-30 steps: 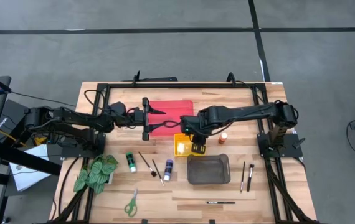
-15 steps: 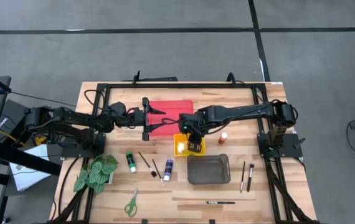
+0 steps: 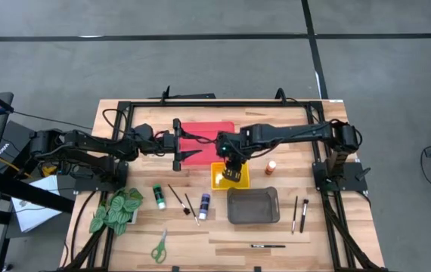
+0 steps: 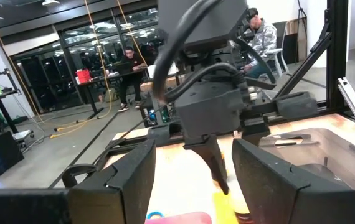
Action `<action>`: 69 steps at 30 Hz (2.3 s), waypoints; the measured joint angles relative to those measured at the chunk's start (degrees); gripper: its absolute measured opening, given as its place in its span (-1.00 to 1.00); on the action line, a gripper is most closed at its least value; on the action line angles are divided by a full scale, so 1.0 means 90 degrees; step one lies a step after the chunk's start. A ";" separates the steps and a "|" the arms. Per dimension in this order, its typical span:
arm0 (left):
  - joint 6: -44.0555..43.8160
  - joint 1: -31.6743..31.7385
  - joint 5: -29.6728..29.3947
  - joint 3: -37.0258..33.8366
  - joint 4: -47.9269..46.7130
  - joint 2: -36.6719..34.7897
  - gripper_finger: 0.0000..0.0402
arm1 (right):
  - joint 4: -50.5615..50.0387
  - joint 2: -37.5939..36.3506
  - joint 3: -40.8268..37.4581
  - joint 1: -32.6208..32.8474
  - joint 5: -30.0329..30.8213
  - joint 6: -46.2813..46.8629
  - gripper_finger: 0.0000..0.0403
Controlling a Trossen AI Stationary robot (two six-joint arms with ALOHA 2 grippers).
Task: Pick & Place Paint Supplies
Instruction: Put the yellow paint bottle into the yellow bin, then put the orange paint bottle into the yellow bin
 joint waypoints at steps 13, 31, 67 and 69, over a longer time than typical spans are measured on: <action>0.0002 0.0000 0.0000 0.0000 -0.0026 0.0000 0.02 | -0.0572 -0.0009 0.0005 0.0068 0.0197 0.0473 -0.45; 0.0002 0.0000 0.0002 0.0000 -0.0051 0.0000 0.02 | -0.0559 0.0107 -0.0349 0.0093 0.0534 0.0492 -0.45; 0.0037 0.0000 0.0000 -0.0001 -0.0146 0.0000 0.02 | 0.0075 -0.1023 -0.0625 -0.0133 0.0527 0.0388 0.11; 0.0105 0.0000 0.0000 -0.0001 -0.0150 0.0000 0.02 | -0.0247 -0.1253 -0.0624 -0.0121 0.0836 0.0471 0.11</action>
